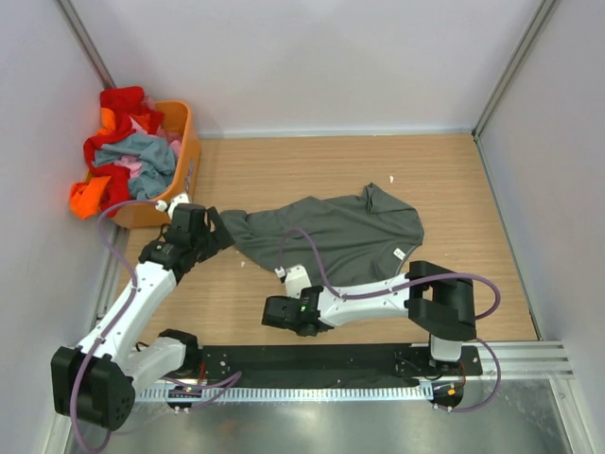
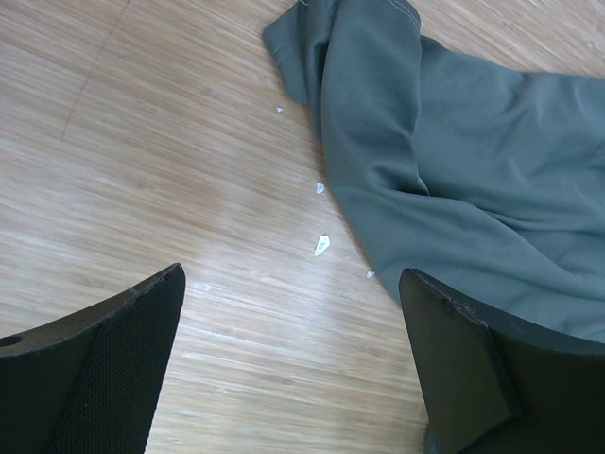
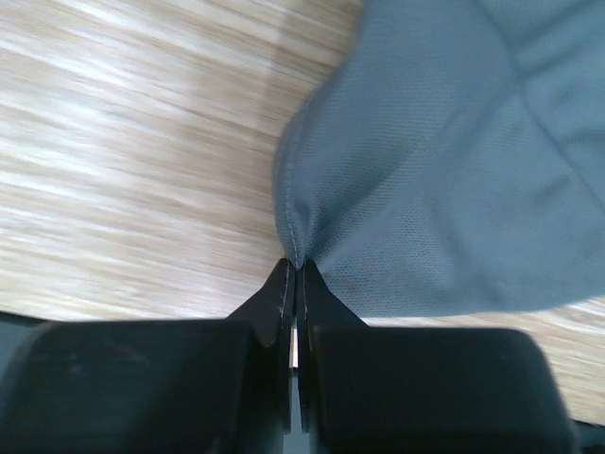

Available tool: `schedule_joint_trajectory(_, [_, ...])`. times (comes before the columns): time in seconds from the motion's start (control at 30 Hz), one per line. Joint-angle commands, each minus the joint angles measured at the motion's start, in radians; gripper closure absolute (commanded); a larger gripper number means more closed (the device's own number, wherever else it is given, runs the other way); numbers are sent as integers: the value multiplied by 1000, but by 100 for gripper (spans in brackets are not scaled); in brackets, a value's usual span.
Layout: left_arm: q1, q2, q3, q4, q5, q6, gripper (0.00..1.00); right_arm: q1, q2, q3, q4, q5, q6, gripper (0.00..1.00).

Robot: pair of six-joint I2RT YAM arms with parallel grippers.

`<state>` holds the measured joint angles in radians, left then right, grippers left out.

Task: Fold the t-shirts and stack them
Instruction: Flatten the tshirt out

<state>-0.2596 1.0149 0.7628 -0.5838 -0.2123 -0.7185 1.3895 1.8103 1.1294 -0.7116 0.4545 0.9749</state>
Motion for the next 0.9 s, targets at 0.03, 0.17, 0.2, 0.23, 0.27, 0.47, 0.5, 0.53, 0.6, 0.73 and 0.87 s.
schedule_joint_trajectory(0.03, [5,-10,-11,21,5,-1,6,-30,-63,-40,-127,93,21,99])
schedule_joint_trajectory(0.17, [5,-18,-13,21,4,-7,6,-153,-311,19,-360,281,48,99])
schedule_joint_trajectory(0.2, [5,-19,-11,19,4,-7,6,-185,-362,48,-394,306,51,99])
schedule_joint_trajectory(0.23, [5,-22,-7,19,4,-9,5,-219,-428,62,-455,331,53,99])
schedule_joint_trajectory(0.27, [5,-22,-5,15,5,-9,5,-284,-484,81,-486,384,51,99])
schedule_joint_trajectory(0.47, [5,-25,-16,38,42,-35,6,-474,-784,266,-627,541,-37,99])
schedule_joint_trajectory(0.5, [5,-21,-20,45,54,-41,7,-492,-787,288,-632,540,-59,99])
schedule_joint_trajectory(0.53, [5,-15,-34,64,65,-47,7,-494,-778,291,-638,538,-64,99])
schedule_joint_trajectory(0.6, [5,1,-46,84,109,-68,10,-494,-763,264,-632,503,-71,99])
schedule_joint_trajectory(0.73, [-26,25,-85,130,145,-94,17,-494,-737,161,-542,421,-93,99])
schedule_joint_trajectory(0.87, [-186,34,-91,139,62,-110,18,-494,-707,136,-512,417,-110,99])
